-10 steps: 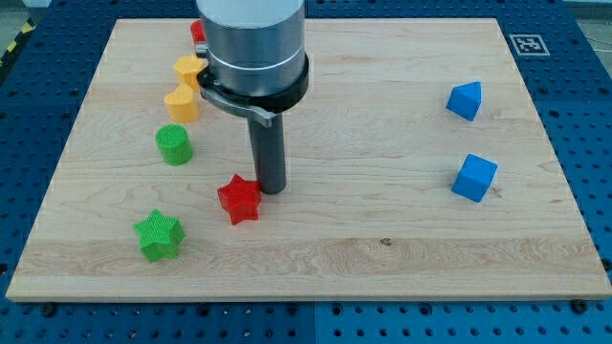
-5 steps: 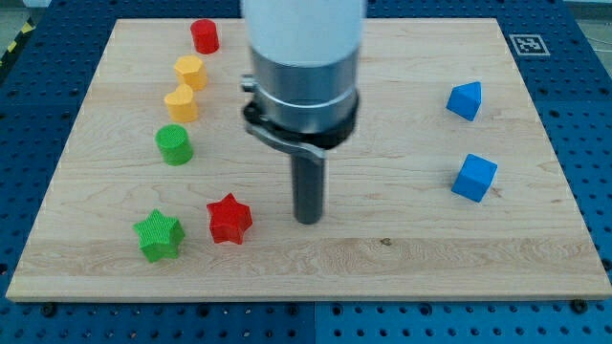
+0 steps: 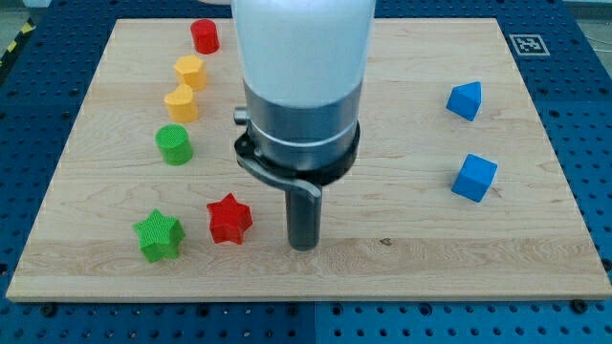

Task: Drag the red star into the green star

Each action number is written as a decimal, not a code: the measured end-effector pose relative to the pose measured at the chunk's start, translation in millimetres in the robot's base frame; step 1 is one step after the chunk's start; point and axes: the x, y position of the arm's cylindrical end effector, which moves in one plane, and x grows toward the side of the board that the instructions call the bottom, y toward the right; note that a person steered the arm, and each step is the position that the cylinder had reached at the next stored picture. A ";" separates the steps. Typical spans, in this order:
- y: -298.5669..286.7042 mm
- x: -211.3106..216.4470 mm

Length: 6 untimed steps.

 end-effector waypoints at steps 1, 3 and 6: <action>-21.2 -10.3; -61.6 -7.8; -72.9 -18.6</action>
